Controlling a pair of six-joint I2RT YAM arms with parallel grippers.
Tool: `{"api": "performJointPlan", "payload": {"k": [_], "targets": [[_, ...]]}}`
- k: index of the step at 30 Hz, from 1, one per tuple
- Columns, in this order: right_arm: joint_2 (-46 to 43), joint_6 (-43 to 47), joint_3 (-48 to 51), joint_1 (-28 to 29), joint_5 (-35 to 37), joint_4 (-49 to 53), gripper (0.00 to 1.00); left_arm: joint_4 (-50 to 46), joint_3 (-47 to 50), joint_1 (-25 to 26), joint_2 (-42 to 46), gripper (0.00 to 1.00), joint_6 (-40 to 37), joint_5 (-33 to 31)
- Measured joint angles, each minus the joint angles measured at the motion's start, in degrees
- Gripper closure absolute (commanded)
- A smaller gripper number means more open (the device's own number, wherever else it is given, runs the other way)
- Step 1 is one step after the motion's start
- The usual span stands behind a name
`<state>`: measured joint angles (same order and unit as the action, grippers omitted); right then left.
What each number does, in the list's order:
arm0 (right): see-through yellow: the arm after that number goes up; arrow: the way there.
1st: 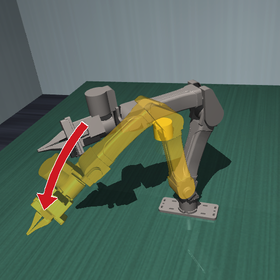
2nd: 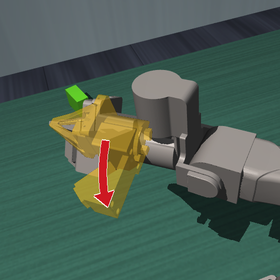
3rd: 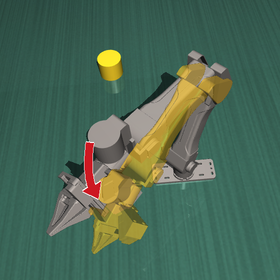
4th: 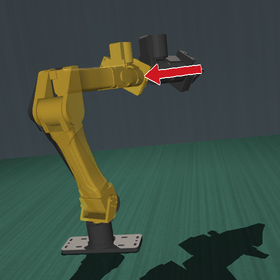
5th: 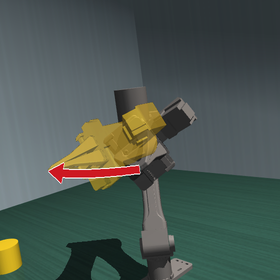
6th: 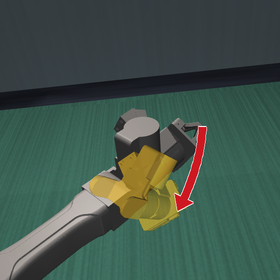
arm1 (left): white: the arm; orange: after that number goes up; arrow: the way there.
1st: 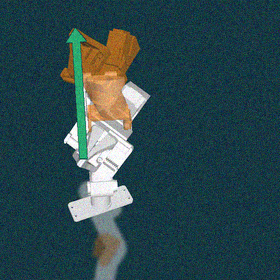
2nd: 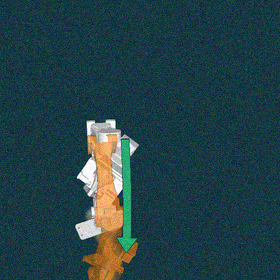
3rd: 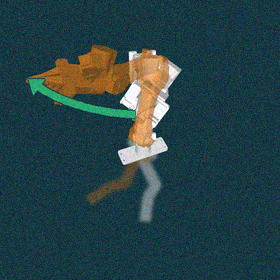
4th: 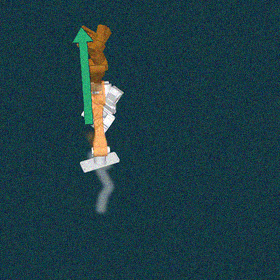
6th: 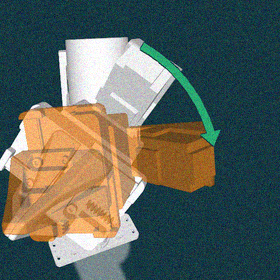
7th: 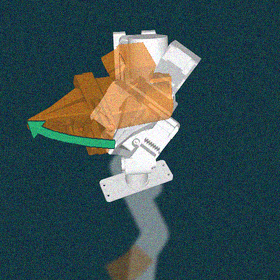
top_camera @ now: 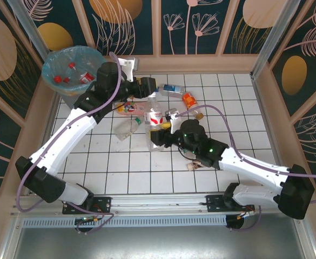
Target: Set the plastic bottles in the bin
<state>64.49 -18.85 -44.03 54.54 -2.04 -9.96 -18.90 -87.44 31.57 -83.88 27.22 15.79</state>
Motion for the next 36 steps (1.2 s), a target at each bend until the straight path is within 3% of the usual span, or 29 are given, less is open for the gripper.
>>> {"api": "performJointPlan", "payload": {"k": [3,9,14,19,21,24,27,31,36], "targets": [[-0.8,0.6,0.9,0.0,-1.2,-3.0,0.41,-0.7,0.3,0.0,-1.0,0.38,0.3,2.1],[-1.0,0.8,1.8,0.3,-1.5,-4.4,0.41,-0.9,2.5,0.0,-1.1,0.59,1.5,3.8],[-1.0,0.7,1.8,0.6,-1.0,-4.2,0.41,-0.7,2.7,0.0,-1.1,0.46,1.3,4.9],[-1.0,0.8,1.8,0.7,-1.0,-4.2,0.41,-0.8,2.7,0.0,-1.1,0.75,1.7,6.5],[-0.9,0.8,1.8,0.8,-0.7,-4.2,0.39,-0.7,2.8,0.0,-1.1,0.92,1.6,6.3],[-0.8,0.6,1.8,0.9,0.5,-4.2,0.25,-0.9,2.7,-0.1,-1.0,1.0,1.8,5.7],[-0.7,0.6,1.7,1.0,1.4,-4.1,0.08,-1.2,2.1,0.2,-0.4,1.0,0.7,2.7],[-0.7,0.5,0.1,1.3,4.8,-3.1,0.05,-1.9,-2.4,0.0,0.4,1.0,-1.7,-5.9],[-0.7,1.0,-5.3,1.3,9.1,-2.6,0.04,-2.1,-15.3,-2.7,0.7,1.0,-6.2,-16.4]]}}
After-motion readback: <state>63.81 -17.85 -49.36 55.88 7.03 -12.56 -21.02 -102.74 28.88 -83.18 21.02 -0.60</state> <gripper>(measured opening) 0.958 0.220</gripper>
